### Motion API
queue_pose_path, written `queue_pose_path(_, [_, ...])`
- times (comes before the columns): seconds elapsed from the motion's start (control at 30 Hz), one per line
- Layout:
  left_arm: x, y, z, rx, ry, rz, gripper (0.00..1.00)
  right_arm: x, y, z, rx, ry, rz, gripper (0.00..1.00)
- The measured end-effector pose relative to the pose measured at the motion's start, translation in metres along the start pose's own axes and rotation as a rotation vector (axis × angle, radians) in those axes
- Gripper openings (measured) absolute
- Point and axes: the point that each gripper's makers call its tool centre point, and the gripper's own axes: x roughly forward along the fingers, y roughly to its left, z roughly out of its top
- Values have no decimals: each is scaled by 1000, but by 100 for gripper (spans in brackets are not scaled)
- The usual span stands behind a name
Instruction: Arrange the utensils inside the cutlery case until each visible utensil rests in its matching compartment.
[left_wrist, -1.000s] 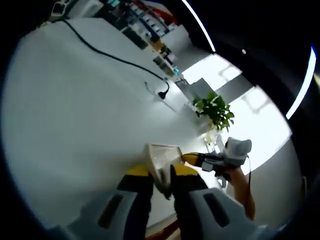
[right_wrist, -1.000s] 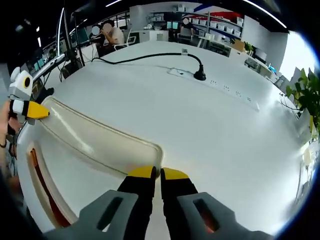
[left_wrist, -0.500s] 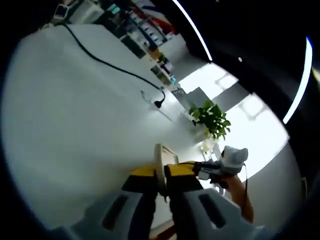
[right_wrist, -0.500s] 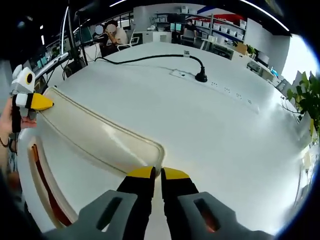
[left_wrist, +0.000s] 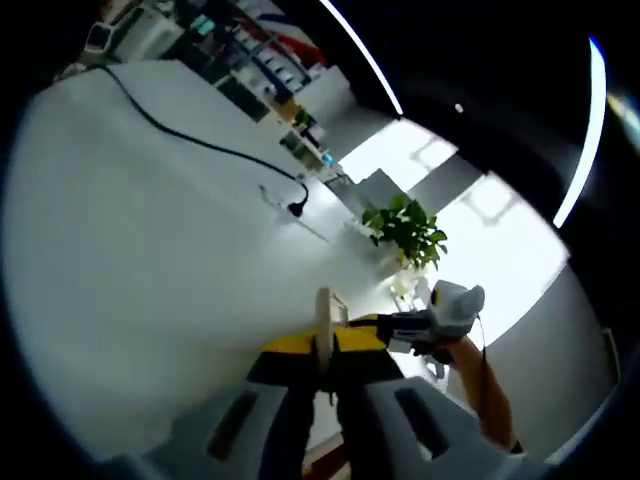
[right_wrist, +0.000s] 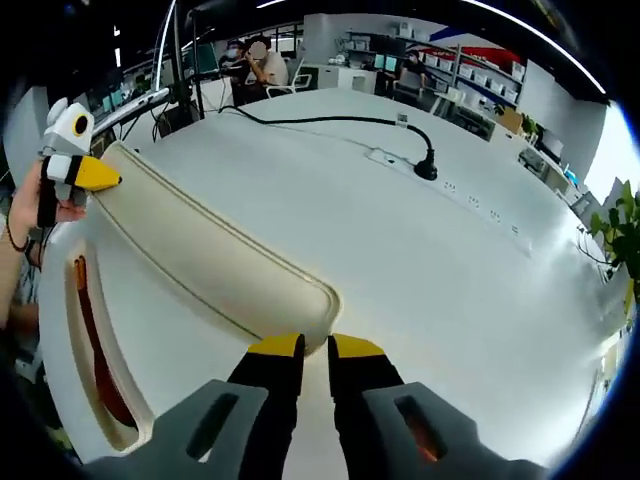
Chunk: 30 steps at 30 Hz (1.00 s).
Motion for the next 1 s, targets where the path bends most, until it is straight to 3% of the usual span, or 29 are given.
queue_pose_path(0.4, [-6,-7,-7,121,25,-30,4,-30,1,22,-94,-68,-1,19])
queue_pose_path(0.57, [-8,-11,-11,210,53,-33,4,-44,9,41,-259,-138,-4,25])
queue_pose_path(0.7, [-10,-14,-16,269,78,-40,4,-48,15,43,-303,-136,2,26])
queue_pose_path(1.0, [-14,-16,-28,503,168,-24,3,-53,40,47,-544,-140,50,30])
